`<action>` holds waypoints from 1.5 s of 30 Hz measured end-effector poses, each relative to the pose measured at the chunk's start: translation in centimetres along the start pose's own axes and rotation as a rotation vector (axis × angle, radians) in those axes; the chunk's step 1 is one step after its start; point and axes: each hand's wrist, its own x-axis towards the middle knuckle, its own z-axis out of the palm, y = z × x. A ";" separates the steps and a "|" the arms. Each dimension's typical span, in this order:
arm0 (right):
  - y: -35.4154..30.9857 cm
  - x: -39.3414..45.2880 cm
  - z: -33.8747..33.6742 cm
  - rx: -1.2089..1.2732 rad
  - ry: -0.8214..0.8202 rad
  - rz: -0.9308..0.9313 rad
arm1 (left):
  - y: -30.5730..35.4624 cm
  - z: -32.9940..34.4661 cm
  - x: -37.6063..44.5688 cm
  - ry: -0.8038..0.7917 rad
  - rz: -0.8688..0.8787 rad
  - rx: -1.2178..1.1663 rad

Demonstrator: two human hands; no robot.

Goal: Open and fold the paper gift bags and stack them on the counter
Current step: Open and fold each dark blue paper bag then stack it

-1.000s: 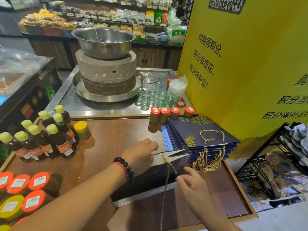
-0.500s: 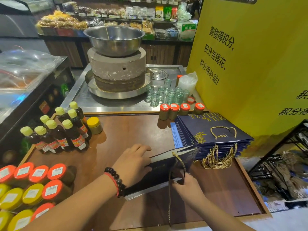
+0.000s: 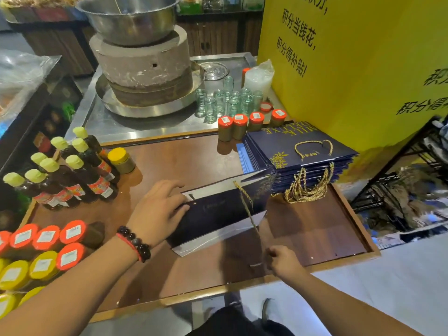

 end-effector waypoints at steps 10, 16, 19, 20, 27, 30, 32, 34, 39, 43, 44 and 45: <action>7.2 -1.2 -2.2 -0.279 0.068 0.205 | 0.9 0.6 0.2 0.065 0.007 0.005; 7.5 -1.4 -2.1 -0.208 -0.038 0.232 | 1.1 0.6 0.1 0.053 -0.016 0.017; 3.0 -2.3 -1.7 0.013 -0.058 0.147 | 1.5 0.8 -0.1 0.063 -0.033 0.007; 0.5 -2.9 -1.5 0.132 -0.071 0.111 | 1.6 0.8 -0.1 0.051 -0.043 0.007; -14.9 -7.5 0.8 0.762 -0.206 -0.046 | 1.6 0.6 -0.2 0.034 -0.067 0.000; -17.9 -8.1 1.2 0.967 -0.164 0.009 | 1.5 0.8 -0.5 0.042 -0.067 0.004; -18.9 -8.0 1.2 1.048 -0.144 0.026 | 1.6 0.9 -0.7 0.047 -0.068 0.007; -19.5 -7.9 1.3 1.124 -0.130 0.028 | 1.8 1.0 -0.8 0.060 -0.077 0.005; -20.0 -7.5 1.6 1.140 -0.058 -0.033 | 2.1 0.9 -1.0 0.092 -0.086 -0.006; -20.3 -7.7 2.1 1.066 0.003 -0.084 | 2.0 0.9 -1.1 0.104 -0.077 -0.006; -20.3 -7.7 2.2 1.046 0.018 -0.094 | 2.0 0.8 -1.1 0.104 -0.069 -0.012; -20.4 -7.7 2.4 1.031 0.031 -0.105 | 2.0 0.8 -1.1 0.102 -0.061 -0.018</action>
